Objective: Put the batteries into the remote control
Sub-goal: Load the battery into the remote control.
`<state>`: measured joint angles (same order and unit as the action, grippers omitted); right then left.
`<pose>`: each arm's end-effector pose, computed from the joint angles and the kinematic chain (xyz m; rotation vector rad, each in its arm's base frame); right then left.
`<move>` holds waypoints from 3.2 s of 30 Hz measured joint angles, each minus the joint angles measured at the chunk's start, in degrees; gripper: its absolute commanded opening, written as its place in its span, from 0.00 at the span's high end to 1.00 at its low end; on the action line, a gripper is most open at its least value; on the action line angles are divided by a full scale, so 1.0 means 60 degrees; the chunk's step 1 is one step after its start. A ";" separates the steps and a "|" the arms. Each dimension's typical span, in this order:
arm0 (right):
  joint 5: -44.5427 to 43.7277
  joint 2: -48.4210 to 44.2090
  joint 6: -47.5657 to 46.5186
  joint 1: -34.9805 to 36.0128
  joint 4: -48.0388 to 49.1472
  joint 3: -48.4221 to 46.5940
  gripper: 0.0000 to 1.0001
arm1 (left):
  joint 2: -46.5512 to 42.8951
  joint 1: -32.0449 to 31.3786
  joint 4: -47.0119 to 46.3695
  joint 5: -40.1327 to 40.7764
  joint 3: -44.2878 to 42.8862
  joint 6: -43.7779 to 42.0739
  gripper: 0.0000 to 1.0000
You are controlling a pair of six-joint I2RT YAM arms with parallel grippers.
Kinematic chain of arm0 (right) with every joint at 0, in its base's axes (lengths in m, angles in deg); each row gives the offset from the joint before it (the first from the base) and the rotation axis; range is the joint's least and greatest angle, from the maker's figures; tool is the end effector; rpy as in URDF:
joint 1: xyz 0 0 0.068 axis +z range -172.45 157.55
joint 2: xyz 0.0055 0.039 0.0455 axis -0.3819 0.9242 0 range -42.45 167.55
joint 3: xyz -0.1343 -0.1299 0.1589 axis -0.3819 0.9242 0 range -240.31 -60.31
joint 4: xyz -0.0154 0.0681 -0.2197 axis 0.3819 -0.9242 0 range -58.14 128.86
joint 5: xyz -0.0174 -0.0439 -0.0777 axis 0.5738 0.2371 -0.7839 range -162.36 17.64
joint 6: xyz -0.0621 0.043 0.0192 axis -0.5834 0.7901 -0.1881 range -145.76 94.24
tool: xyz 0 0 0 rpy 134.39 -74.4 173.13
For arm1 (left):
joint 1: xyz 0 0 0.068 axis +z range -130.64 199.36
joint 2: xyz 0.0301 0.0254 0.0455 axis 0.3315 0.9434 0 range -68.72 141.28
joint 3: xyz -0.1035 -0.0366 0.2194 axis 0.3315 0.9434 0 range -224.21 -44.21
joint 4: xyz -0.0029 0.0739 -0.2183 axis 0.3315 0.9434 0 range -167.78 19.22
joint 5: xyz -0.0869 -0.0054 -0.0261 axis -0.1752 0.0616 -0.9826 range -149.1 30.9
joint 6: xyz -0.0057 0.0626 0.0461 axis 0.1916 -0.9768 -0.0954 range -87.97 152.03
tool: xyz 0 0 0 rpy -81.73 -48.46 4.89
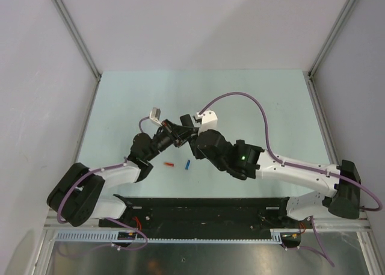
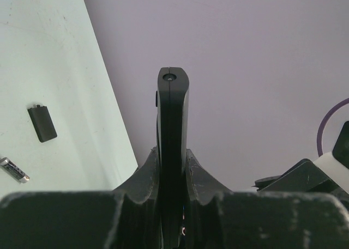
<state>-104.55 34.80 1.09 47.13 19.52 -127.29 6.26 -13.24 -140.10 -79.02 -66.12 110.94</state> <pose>0.1380 0.2691 0.3001 -0.4175 1.9926 0.4852 0.2142 -0.1640 0.2298 -0.3393 1.6700 -1.7876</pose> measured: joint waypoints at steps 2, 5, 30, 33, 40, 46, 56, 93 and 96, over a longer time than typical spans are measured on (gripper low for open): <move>0.0197 0.0051 0.0142 -0.0113 -0.0091 -0.0069 1.00 | -0.0022 0.0011 0.0062 0.0029 0.0000 -0.0062 1.00; 0.0506 0.0146 0.0357 -0.0280 -0.0255 -0.0178 1.00 | -0.0069 0.0040 0.0233 0.0062 0.0000 -0.0106 1.00; 0.1344 0.0936 0.0780 -0.0707 -0.1249 -0.1133 0.89 | -0.0361 0.0171 0.1067 0.0291 0.0015 -0.0233 1.00; 0.1326 0.0936 0.0787 -0.0696 -0.1290 -0.1162 0.83 | -0.0361 0.0168 0.1042 0.0291 0.0036 -0.0226 1.00; 0.1093 0.0936 0.0860 -0.0550 -0.1326 -0.1253 0.78 | -0.0357 0.0149 0.0688 0.0288 0.0098 -0.0193 1.00; 0.0940 0.0925 0.0892 -0.0499 -0.1381 -0.1348 0.77 | -0.0357 0.0149 0.0488 0.0291 0.0098 -0.0146 1.00; 0.0816 0.0849 0.0943 -0.0426 -0.1519 -0.1432 0.66 | -0.0350 0.0106 0.0109 0.0291 0.0098 -0.0055 1.00; 0.0459 -0.0189 0.1042 -0.0372 -0.2488 -0.1876 0.45 | 0.0025 0.0040 -0.0739 0.0368 0.0098 0.0208 1.00; 0.0674 -0.0659 0.1297 -0.0576 -0.2630 -0.1865 0.37 | 0.0040 0.0040 -0.0754 0.0368 0.0098 0.0208 1.00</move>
<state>-100.50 30.85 8.87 43.68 3.74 -138.48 6.50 -13.00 -144.62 -76.82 -65.53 112.19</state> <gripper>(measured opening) 0.562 0.177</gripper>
